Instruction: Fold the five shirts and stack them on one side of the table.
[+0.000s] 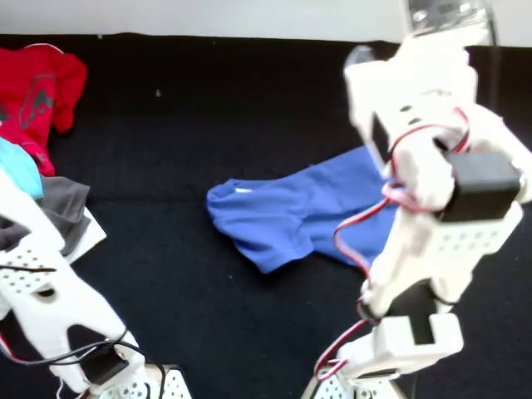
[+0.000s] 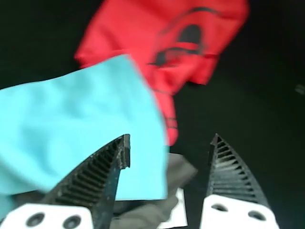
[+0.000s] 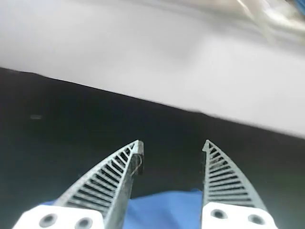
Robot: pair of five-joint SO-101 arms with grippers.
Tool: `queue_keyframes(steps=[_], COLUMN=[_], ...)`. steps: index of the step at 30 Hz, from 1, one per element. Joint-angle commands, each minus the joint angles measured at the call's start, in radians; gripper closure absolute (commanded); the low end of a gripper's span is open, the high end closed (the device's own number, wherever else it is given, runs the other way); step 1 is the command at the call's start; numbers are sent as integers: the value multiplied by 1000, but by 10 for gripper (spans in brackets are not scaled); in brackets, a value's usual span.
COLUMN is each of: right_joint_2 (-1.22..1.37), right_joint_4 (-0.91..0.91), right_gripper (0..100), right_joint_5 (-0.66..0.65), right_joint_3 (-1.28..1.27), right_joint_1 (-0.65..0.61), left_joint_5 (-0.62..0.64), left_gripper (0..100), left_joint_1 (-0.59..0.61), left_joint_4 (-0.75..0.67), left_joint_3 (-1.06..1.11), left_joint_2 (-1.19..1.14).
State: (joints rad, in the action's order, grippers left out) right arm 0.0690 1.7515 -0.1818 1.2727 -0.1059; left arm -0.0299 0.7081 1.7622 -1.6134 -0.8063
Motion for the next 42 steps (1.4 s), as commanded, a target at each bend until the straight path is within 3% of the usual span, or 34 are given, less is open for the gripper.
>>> queue_keyframes(steps=[1,8,13,18,22,25,29,37,42], right_joint_2=[35,62,-58,-275,-397,-429,-429,-429,-424], right_joint_4=[8,10,12,8,-30,-160,-398,-526,-595], right_gripper=[800,800,800,800,800,800,800,800,800], right_joint_5=[8,6,5,6,6,3,-38,-37,-37], right_joint_3=[25,-16,-283,-743,-1156,-1437,-1719,-1891,-1905], right_joint_1=[156,331,335,203,-15,-205,-366,-618,-682], left_joint_5=[9,6,3,3,2,2,2,2,2], left_gripper=[741,741,741,742,744,744,744,744,744], left_joint_1=[-128,-337,-418,-423,-417,-383,-303,-168,-151], left_joint_4=[8,8,6,0,-2,-2,-2,-2,-2], left_joint_3=[-2,417,832,1136,1300,1379,1402,1400,1402], left_joint_2=[101,302,526,699,759,773,773,769,768])
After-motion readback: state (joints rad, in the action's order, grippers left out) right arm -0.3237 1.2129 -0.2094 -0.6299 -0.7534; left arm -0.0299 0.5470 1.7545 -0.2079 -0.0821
